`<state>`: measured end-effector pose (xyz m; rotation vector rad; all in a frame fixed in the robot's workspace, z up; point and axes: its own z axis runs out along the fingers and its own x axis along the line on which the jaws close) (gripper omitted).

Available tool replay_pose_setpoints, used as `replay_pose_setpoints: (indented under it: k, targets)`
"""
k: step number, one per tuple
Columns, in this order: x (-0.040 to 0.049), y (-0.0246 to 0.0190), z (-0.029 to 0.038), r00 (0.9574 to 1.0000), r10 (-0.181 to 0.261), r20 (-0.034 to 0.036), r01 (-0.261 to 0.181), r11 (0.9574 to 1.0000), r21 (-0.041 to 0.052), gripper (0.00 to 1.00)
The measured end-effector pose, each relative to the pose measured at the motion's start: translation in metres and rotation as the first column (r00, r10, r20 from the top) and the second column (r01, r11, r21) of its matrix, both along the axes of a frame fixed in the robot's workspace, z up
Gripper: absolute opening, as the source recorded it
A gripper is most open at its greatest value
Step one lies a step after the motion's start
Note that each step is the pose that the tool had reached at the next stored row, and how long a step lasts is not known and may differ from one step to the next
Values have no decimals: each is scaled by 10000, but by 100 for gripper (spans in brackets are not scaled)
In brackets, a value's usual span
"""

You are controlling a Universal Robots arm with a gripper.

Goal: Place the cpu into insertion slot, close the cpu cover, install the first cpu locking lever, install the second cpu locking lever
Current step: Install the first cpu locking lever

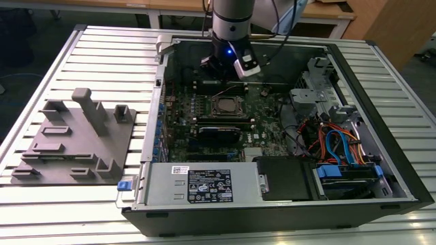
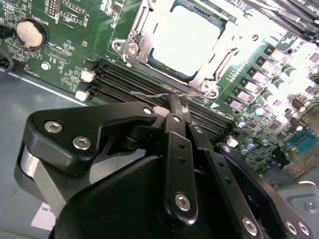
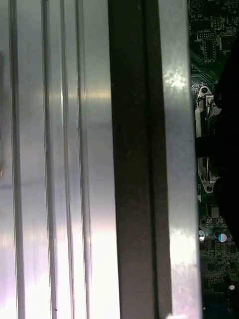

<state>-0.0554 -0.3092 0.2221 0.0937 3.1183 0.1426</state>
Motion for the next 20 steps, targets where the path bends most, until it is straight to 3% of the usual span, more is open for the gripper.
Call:
replay_pose_setpoints:
  k: [8, 20]
  targets:
    - [58, 24, -19, 10000, 0, 1, 0, 10000, -3, 10]
    - [136, 27, -51, 10000, 0, 0, 0, 10000, -21, 10]
